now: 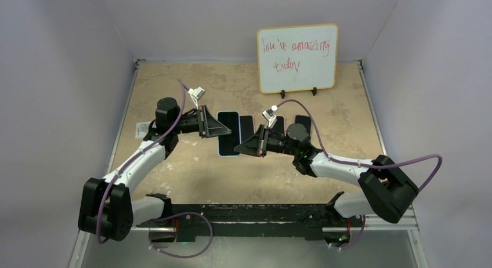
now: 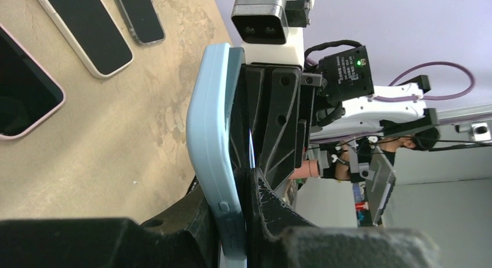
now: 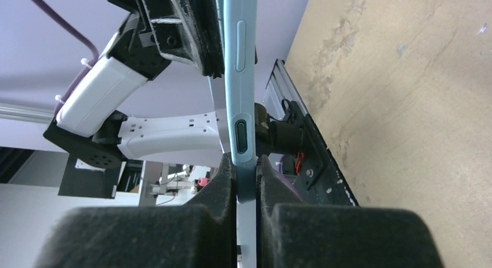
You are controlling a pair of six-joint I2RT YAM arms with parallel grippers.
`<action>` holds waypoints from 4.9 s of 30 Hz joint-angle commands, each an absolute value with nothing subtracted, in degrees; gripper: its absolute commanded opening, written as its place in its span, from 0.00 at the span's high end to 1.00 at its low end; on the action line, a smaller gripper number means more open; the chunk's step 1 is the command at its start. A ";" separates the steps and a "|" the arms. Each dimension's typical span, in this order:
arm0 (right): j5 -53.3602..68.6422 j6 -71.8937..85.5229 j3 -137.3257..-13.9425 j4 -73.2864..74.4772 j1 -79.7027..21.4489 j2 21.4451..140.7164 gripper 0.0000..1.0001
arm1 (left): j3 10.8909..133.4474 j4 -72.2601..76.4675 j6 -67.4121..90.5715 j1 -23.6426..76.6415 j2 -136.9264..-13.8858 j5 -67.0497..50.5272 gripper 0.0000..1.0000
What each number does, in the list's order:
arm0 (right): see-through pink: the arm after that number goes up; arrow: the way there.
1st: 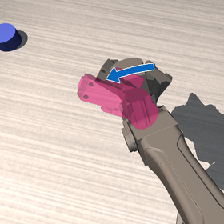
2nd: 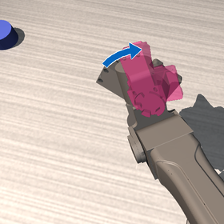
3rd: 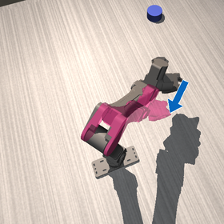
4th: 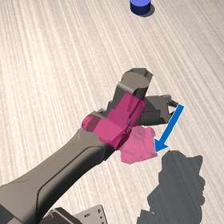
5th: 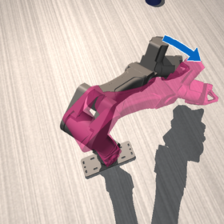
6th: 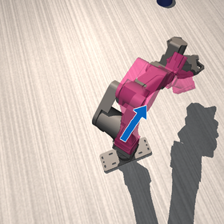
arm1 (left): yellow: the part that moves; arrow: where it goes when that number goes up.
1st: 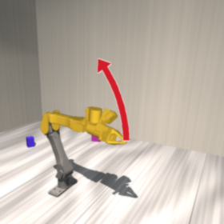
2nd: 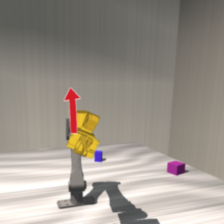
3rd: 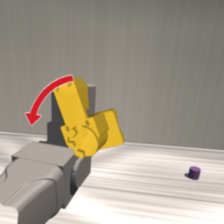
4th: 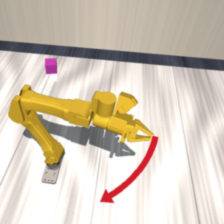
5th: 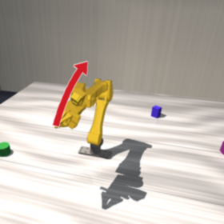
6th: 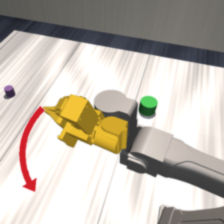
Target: Put the phone into the phone case
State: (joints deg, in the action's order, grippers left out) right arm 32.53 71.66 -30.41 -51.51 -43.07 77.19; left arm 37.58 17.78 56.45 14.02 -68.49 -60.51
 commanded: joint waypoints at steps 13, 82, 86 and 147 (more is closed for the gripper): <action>30.09 72.05 -30.28 -47.58 -43.18 72.26 0.62 | 39.00 21.86 45.47 14.41 -61.25 -62.35 1.00; 16.86 47.66 -43.89 -9.66 -42.28 57.38 0.39 | 45.63 1.42 37.66 24.34 -64.59 -52.72 1.00; 20.24 48.81 -40.11 -12.82 -42.23 56.64 0.32 | 45.22 4.57 42.20 24.26 -62.48 -48.52 1.00; 10.39 41.21 -41.60 7.92 -42.27 52.73 0.01 | 61.60 -18.83 22.72 9.81 -105.89 -34.03 0.78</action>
